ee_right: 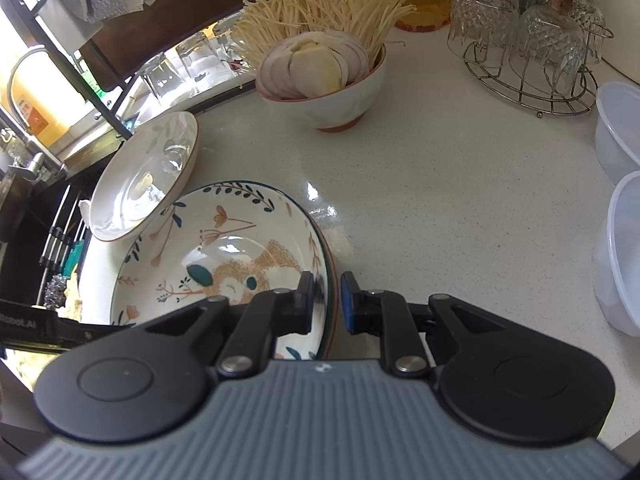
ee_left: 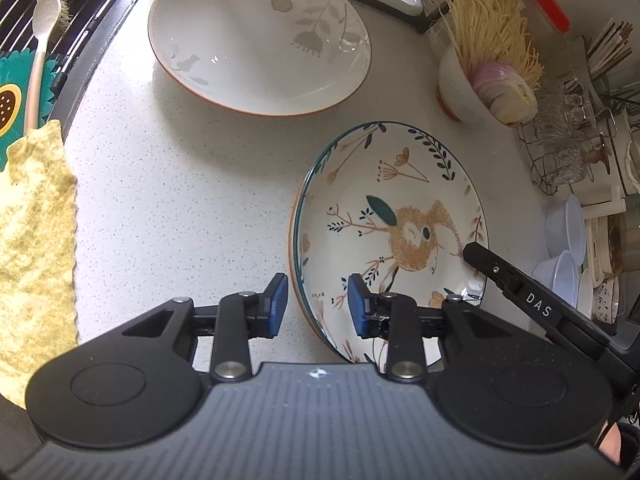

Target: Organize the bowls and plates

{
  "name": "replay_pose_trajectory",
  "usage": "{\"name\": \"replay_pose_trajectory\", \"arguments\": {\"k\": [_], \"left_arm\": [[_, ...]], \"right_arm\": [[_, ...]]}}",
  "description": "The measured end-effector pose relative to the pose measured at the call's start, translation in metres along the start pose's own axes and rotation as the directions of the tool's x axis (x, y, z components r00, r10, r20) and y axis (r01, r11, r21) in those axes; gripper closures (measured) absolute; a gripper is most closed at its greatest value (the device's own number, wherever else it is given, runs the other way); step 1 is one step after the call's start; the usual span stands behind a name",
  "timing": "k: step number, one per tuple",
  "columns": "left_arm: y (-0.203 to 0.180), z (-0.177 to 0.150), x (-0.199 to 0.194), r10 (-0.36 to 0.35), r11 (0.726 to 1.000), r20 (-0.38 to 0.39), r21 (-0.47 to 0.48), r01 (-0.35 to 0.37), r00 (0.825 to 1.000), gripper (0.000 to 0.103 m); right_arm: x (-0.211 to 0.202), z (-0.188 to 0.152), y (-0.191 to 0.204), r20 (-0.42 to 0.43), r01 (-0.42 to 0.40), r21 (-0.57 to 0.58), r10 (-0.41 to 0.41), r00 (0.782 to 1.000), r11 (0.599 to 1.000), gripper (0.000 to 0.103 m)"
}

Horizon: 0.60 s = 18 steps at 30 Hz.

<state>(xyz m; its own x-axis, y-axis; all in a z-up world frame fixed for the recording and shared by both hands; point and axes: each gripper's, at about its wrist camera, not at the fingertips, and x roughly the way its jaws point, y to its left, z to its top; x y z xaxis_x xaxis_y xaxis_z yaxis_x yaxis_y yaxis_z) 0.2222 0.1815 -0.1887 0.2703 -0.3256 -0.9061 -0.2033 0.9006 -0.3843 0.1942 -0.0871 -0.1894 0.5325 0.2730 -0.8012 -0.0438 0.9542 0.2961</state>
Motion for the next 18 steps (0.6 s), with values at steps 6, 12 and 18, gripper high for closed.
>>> {"name": "replay_pose_trajectory", "arguments": {"k": [6, 12, 18], "left_arm": [[-0.002, -0.004, 0.002, 0.011, 1.0, 0.018, 0.013, -0.011, 1.0, 0.066], [-0.007, -0.007, -0.012, 0.021, 0.999, 0.069, 0.047, -0.024, 0.997, 0.067], [-0.024, -0.011, -0.035, 0.043, 0.991, 0.146, 0.116, -0.06, 0.988, 0.067]], "right_arm": [[-0.011, 0.0, -0.004, 0.014, -0.011, 0.028, 0.01, 1.0, 1.0, 0.084], [-0.03, 0.003, -0.005, 0.057, -0.019, 0.022, 0.017, 0.998, 1.0, 0.084], [-0.06, 0.008, -0.003, 0.125, -0.039, 0.003, 0.038, 0.991, 0.999, 0.084]]}}
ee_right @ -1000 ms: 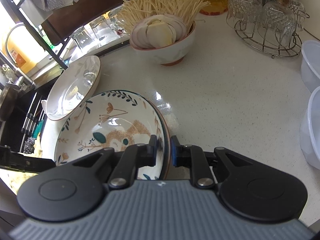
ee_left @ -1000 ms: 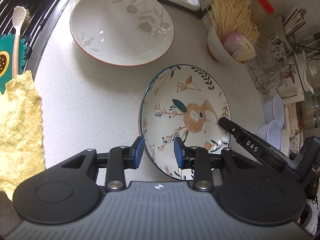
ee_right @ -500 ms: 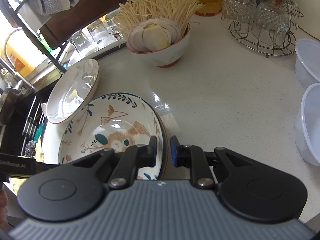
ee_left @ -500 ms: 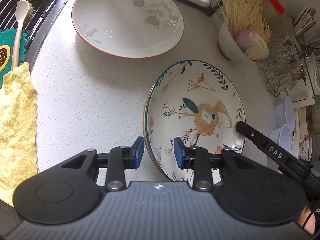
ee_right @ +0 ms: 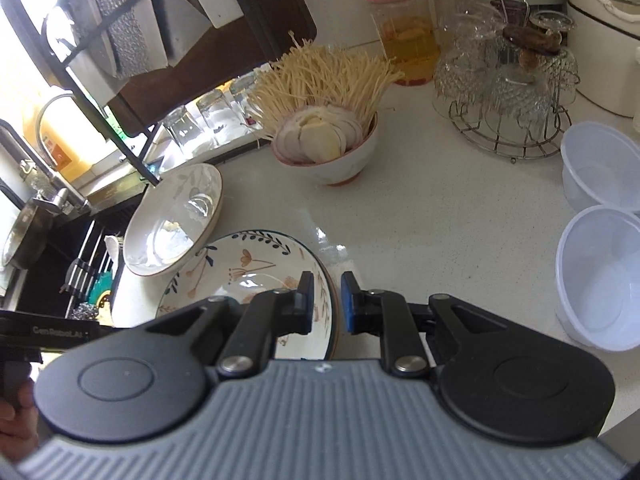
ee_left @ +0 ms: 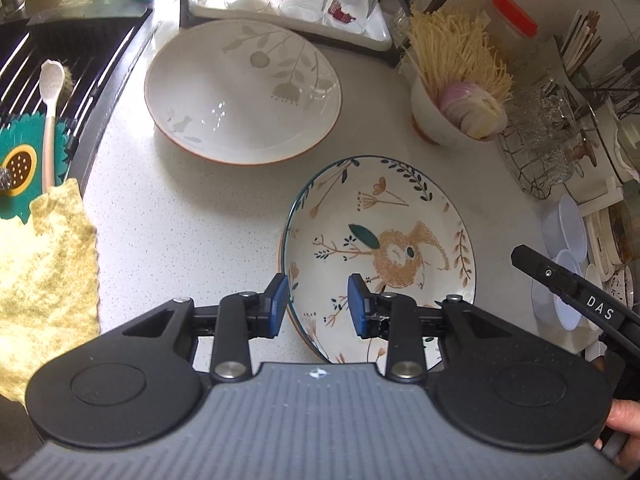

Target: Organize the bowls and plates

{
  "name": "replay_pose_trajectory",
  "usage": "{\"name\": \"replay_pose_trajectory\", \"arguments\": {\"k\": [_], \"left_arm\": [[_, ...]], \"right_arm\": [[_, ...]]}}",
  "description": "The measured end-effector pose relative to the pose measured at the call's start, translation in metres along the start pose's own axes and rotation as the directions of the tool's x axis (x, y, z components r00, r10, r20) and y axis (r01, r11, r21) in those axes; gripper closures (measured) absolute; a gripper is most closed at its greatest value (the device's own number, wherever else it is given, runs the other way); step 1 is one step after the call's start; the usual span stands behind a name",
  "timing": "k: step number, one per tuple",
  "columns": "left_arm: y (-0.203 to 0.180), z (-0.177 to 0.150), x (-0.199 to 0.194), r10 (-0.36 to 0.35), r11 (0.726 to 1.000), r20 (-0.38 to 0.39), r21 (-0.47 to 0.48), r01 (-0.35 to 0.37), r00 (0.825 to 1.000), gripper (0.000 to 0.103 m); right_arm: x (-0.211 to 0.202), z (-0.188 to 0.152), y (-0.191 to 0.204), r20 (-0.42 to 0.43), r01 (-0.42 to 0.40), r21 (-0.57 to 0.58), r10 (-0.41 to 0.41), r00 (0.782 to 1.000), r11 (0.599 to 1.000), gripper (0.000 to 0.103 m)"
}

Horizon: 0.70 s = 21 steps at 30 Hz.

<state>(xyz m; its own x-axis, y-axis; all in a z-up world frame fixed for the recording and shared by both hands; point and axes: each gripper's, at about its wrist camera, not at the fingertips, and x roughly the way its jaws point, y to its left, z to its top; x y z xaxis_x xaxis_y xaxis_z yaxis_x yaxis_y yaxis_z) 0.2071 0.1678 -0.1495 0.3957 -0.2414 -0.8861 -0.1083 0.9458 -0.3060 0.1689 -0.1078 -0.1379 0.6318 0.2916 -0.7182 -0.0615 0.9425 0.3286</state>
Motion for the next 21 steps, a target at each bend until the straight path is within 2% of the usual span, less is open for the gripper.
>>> {"name": "replay_pose_trajectory", "arguments": {"k": [10, 21], "left_arm": [[-0.034, 0.002, -0.045, -0.014, 0.995, 0.12, 0.099, 0.002, 0.993, 0.066], [-0.069, -0.008, -0.083, -0.043, 0.986, 0.21, 0.167, 0.008, 0.977, 0.066]], "right_arm": [[-0.053, 0.014, 0.014, 0.114, -0.036, -0.081, 0.045, 0.992, 0.996, 0.085], [-0.097, 0.012, 0.017, 0.176, -0.058, -0.113, 0.078, 0.981, 0.992, 0.085]]}}
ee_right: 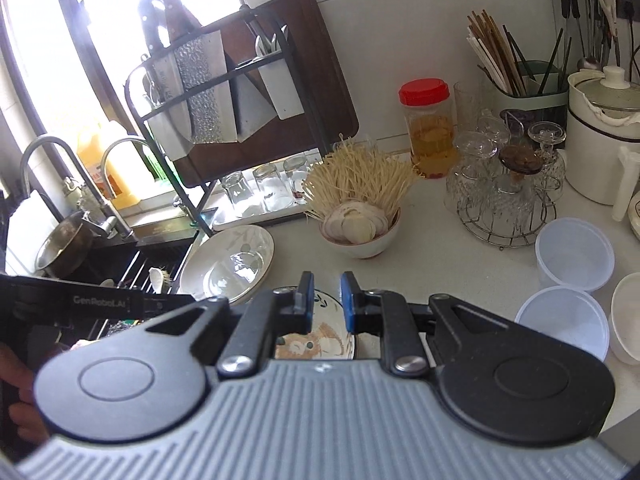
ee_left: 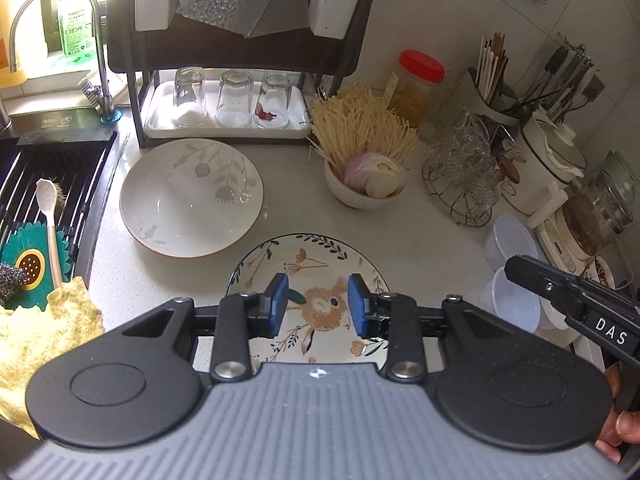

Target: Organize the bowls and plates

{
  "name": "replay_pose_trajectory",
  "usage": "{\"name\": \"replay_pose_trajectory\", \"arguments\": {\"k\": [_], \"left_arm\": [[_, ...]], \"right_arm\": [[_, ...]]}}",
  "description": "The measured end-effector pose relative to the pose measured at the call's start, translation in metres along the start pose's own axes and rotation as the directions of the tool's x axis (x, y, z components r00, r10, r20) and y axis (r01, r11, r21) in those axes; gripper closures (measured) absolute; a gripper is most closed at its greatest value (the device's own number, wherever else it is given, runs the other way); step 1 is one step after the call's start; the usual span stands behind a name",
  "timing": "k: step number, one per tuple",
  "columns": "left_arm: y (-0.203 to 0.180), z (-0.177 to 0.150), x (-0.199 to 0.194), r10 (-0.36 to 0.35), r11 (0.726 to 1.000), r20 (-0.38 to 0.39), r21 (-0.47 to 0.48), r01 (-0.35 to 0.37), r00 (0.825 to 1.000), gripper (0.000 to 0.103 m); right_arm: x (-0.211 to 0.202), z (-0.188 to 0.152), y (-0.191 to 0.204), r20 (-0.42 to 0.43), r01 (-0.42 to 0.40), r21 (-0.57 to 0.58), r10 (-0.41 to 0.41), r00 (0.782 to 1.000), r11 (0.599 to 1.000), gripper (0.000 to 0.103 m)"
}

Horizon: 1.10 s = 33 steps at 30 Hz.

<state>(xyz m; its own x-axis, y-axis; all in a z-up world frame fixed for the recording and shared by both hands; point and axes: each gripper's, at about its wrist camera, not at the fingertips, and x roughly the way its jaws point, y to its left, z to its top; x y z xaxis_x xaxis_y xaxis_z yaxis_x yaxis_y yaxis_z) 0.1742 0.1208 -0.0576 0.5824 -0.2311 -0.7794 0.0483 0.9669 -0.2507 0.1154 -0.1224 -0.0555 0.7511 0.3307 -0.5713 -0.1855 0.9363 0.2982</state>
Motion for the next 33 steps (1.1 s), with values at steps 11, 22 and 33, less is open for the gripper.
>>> {"name": "replay_pose_trajectory", "arguments": {"k": [11, 22, 33], "left_arm": [[-0.021, -0.022, -0.024, 0.049, 0.999, 0.032, -0.01, -0.049, 0.998, 0.066], [-0.034, -0.047, -0.045, 0.1, 0.992, 0.079, -0.086, -0.094, 0.992, 0.061], [-0.03, -0.052, -0.043, 0.12, 0.987, 0.061, -0.119, -0.112, 0.991, 0.055]], "right_arm": [[-0.025, -0.006, -0.005, 0.01, -0.031, -0.035, 0.032, 0.999, 0.999, 0.085], [-0.036, -0.014, -0.013, -0.015, -0.112, -0.075, 0.111, 0.994, 0.991, 0.085], [-0.027, -0.018, -0.012, -0.051, -0.151, -0.066, 0.148, 0.988, 0.986, 0.085]]}}
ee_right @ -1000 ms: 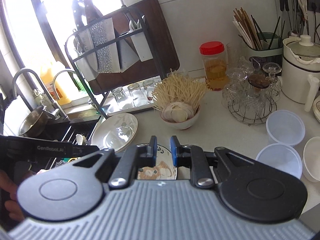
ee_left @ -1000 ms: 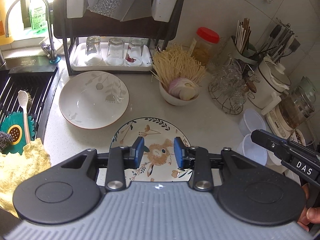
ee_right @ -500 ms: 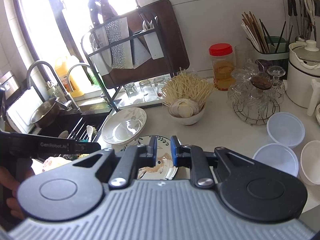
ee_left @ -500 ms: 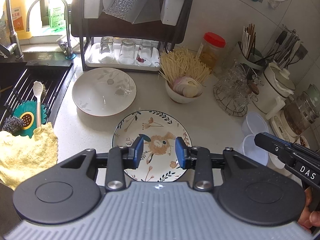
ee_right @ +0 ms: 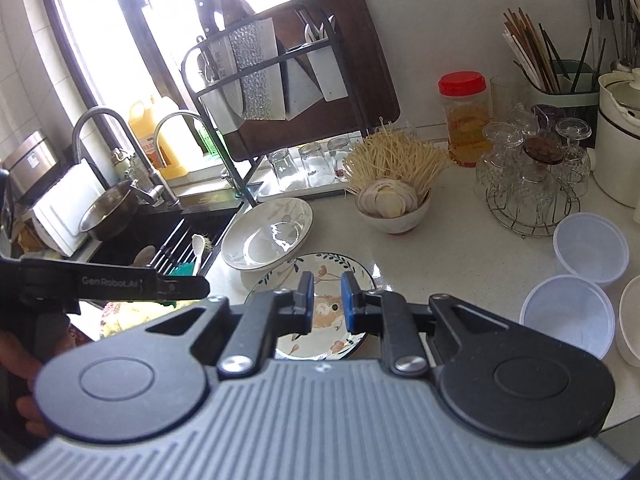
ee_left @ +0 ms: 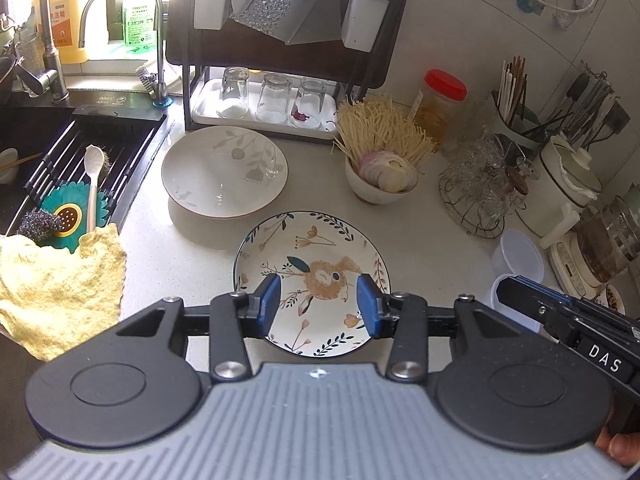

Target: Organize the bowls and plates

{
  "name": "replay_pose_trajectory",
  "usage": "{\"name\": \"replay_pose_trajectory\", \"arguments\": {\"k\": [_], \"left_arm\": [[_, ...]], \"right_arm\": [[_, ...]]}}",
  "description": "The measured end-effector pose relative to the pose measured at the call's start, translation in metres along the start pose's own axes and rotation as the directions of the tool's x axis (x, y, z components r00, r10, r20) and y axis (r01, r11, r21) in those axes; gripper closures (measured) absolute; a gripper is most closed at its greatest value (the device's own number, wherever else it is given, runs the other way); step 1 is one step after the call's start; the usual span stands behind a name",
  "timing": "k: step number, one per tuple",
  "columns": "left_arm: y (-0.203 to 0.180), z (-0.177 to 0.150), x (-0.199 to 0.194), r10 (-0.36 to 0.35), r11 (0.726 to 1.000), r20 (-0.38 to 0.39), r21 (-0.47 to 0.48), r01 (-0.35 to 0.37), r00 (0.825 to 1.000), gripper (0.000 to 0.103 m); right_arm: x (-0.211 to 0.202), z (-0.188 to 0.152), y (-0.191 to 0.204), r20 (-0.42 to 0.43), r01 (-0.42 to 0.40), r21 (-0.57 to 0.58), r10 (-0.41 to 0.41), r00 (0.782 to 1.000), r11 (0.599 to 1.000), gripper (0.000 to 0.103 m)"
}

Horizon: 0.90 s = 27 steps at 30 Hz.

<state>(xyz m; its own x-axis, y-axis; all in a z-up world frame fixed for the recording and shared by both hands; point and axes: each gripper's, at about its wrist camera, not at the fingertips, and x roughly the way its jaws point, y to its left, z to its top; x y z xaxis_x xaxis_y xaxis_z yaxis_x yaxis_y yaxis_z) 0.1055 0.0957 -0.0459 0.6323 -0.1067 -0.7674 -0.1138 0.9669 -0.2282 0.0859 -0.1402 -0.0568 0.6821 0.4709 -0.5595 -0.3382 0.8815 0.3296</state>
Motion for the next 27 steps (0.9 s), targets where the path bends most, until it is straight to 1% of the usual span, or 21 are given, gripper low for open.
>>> {"name": "replay_pose_trajectory", "arguments": {"k": [5, 9, 13, 19, 25, 27], "left_arm": [[0.008, 0.008, 0.012, -0.002, 1.0, -0.023, 0.003, 0.002, 1.0, 0.05], [0.013, 0.018, 0.024, -0.006, 1.0, -0.034, 0.012, 0.007, 0.999, 0.049], [0.023, 0.029, 0.034, -0.029, 0.999, -0.04, 0.013, 0.029, 0.999, 0.048], [0.042, 0.048, 0.051, -0.054, 0.998, -0.052, 0.018, 0.055, 0.997, 0.048], [0.062, 0.069, 0.068, -0.061, 0.998, -0.052, 0.028, 0.063, 0.997, 0.046], [0.071, 0.076, 0.075, -0.069, 0.997, -0.057, 0.025, 0.071, 0.996, 0.046]], "right_arm": [[0.011, 0.005, -0.001, -0.007, 0.012, 0.009, -0.012, 1.0, 1.0, 0.085], [0.024, 0.008, -0.002, -0.022, 0.024, 0.022, -0.023, 0.999, 0.999, 0.085], [0.038, 0.012, 0.001, -0.035, 0.039, 0.032, -0.038, 0.999, 0.999, 0.085], [0.059, 0.021, 0.01, -0.053, 0.054, 0.046, -0.051, 0.997, 0.998, 0.085], [0.081, 0.031, 0.016, -0.056, 0.067, 0.059, -0.064, 0.996, 0.996, 0.085], [0.088, 0.035, 0.016, -0.069, 0.062, 0.076, -0.057, 0.996, 0.995, 0.084]]}}
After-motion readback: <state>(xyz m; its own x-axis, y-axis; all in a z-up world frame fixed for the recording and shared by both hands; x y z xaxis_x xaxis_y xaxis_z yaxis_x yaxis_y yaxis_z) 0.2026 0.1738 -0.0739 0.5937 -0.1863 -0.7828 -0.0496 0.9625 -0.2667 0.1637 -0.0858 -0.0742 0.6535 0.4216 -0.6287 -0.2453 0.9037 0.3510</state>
